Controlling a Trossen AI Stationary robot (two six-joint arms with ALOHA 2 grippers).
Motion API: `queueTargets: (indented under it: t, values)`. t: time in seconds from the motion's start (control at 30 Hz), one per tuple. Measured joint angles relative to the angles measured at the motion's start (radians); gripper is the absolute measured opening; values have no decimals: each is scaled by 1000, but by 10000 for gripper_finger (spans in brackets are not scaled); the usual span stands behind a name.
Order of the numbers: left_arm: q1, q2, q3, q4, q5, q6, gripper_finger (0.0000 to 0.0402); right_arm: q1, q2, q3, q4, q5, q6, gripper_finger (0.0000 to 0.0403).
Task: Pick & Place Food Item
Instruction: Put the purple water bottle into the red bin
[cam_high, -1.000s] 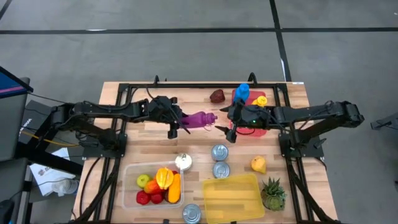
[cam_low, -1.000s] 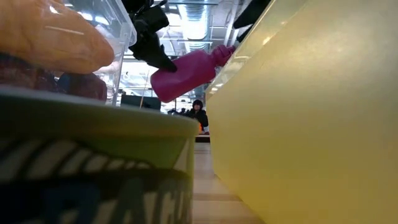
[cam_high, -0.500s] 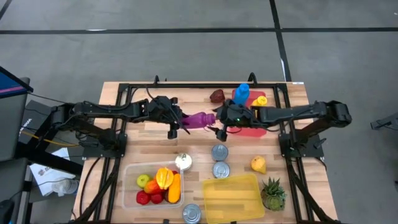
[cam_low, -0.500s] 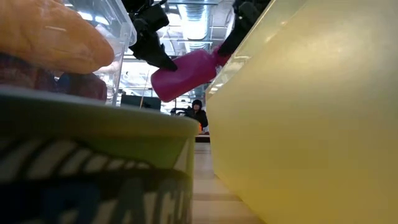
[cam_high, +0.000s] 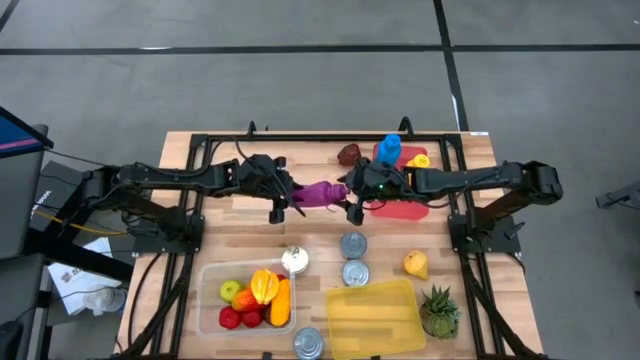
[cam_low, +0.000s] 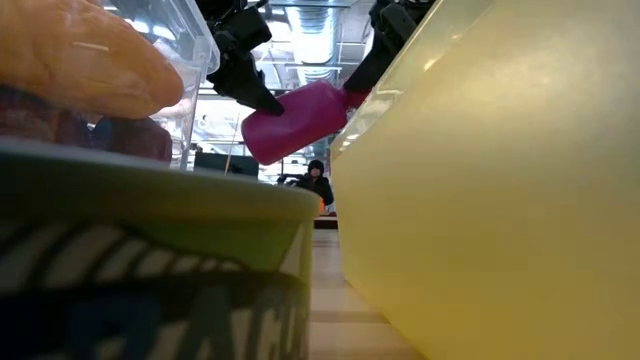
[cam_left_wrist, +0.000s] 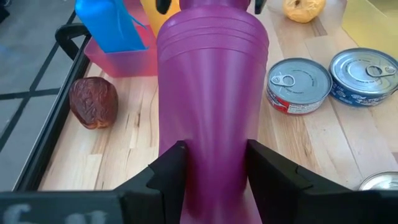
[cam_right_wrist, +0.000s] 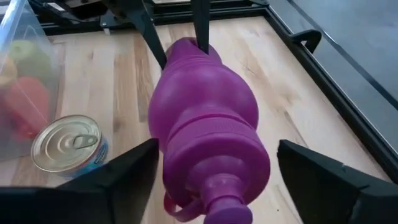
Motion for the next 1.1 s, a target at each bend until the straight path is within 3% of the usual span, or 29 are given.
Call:
queueTargets:
  t: [0.27,0.47,0.7,0.9,1.1]
  values:
    - [0,0,0,1,4,4,143,27,0,0,2,-2,0,196]
    - [0,0,-1,-4,36,23,151,48,-1,0,1,7,4,198]
    - [-6,-104,-1,-18,40,26,222,80,-4,40,-53,7,8,198]
    - [-5,-279,-45,15,69,-19,268,111,-2,132,-215,29,17,198]
    - [-5,-426,-166,114,75,-62,273,122,-2,280,-496,86,60,198]
